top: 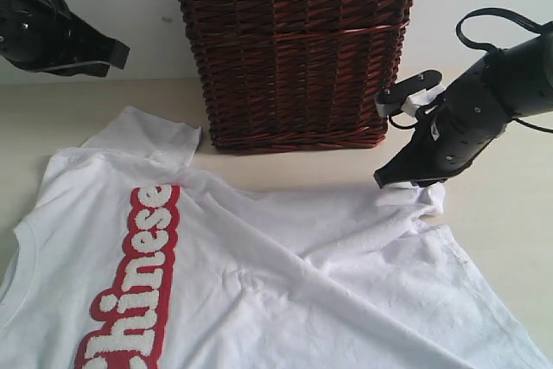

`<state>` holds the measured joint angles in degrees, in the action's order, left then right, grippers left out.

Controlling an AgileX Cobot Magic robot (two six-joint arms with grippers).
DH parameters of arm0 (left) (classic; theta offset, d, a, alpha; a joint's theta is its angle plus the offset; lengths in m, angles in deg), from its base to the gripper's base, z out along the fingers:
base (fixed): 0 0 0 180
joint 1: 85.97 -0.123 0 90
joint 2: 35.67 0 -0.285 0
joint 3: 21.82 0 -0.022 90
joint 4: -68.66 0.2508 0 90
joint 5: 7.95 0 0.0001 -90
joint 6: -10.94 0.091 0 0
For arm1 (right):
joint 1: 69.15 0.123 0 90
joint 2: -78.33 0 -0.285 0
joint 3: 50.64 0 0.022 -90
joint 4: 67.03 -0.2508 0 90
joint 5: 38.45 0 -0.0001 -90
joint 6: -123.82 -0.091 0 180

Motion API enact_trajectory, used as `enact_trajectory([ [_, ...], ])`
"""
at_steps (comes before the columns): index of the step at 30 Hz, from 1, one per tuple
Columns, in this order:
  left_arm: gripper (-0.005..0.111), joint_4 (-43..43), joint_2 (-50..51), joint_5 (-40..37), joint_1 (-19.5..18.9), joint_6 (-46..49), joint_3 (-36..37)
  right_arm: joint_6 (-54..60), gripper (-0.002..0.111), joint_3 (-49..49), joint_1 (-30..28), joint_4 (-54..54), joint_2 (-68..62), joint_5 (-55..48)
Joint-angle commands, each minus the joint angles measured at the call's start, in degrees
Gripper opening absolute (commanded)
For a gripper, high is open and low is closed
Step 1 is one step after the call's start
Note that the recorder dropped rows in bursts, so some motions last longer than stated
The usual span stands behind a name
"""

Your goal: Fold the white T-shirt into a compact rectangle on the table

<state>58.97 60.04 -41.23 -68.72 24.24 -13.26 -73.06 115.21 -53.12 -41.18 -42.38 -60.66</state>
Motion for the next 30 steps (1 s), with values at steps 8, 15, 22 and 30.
enact_trajectory([
  [8, 0.000, -1.6, -0.3, -1.0, -0.1, 0.1, 0.3, -1.3, 0.027, 0.9, 0.0, -0.3, -2.4, 0.0],
  [15, 0.000, -1.7, -0.2, 1.1, -0.1, 1.1, 2.2, -1.3, 0.006, 1.4, 0.0, 3.4, -7.1, 5.3],
  [22, 0.000, -1.7, -0.2, 1.7, -0.1, 1.3, 2.2, -4.4, 0.000, 5.8, -1.9, 4.6, -8.9, 3.5],
  [30, 0.000, -2.8, -0.2, 1.1, -0.1, 1.3, 2.2, -4.2, 0.000, 6.7, -4.0, 4.5, -9.2, 12.6],
])
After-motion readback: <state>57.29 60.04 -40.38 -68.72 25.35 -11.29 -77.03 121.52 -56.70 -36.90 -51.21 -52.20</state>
